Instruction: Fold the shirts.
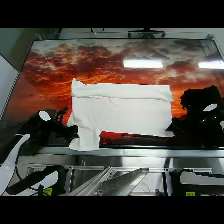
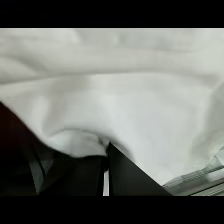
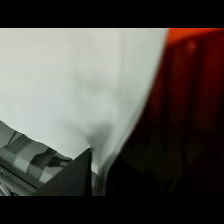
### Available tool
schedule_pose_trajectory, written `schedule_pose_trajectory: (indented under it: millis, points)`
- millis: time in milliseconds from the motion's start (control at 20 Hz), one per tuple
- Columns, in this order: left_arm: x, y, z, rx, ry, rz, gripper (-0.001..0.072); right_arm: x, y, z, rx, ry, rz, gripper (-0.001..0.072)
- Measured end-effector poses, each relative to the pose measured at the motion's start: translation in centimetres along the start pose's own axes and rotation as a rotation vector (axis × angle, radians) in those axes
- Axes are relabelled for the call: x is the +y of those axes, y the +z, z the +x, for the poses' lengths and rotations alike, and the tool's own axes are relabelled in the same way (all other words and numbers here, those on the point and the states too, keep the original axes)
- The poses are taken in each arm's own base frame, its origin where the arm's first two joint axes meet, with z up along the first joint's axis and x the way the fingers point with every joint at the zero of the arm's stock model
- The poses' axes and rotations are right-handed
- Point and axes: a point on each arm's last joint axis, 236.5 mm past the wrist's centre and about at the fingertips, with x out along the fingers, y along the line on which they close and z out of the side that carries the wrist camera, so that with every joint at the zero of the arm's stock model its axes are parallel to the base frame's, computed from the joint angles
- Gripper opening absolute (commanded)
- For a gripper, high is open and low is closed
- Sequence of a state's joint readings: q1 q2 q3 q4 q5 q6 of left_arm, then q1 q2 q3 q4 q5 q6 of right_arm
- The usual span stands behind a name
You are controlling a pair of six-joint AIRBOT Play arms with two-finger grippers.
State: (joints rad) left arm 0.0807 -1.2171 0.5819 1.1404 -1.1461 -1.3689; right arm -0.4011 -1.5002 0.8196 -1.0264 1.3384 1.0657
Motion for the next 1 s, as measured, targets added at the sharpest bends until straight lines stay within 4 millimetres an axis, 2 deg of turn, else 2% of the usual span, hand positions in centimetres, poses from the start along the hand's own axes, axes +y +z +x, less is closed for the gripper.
schedule_pose_trajectory:
  millis: [100, 350, 450, 600, 700, 800, 900, 1000]
  points:
    - [0.7, 0.7, -0.9, -0.043, 0.018, -0.004, 0.0022, 0.1, -0.5, -0.9, -0.004, 0.027, 0.023, 0.0011]
    - [-0.3, 1.5, -5.6, -0.192, -0.013, 0.000, 0.0022, 0.4, -0.5, -3.3, -0.060, 0.051, 0.069, 0.0011]
    - [-1.7, 1.8, -8.4, -0.265, -0.019, 0.048, 0.0022, 1.0, -0.2, -4.3, -0.084, 0.049, 0.064, 0.0011]
    - [-5.2, 3.7, -14.0, -0.432, -0.016, 0.165, 0.0022, 2.7, 0.8, -6.1, -0.127, 0.029, 0.023, 0.0012]
    - [-7.5, 5.8, -18.1, -0.547, -0.012, 0.230, 0.0022, 4.1, 2.1, -7.5, -0.169, 0.008, -0.022, 0.0011]
    - [-9.4, 8.0, -21.1, -0.611, -0.013, 0.277, 0.0021, 5.9, 4.3, -9.0, -0.239, -0.020, -0.078, 0.0012]
    - [-10.6, 10.5, -22.3, -0.627, -0.010, 0.310, 0.0019, 7.7, 6.8, -10.2, -0.326, -0.052, -0.141, 0.0012]
    - [-11.5, 13.5, -22.4, -0.623, -0.004, 0.341, 0.0019, 8.9, 9.6, -10.9, -0.414, -0.075, -0.174, 0.0012]
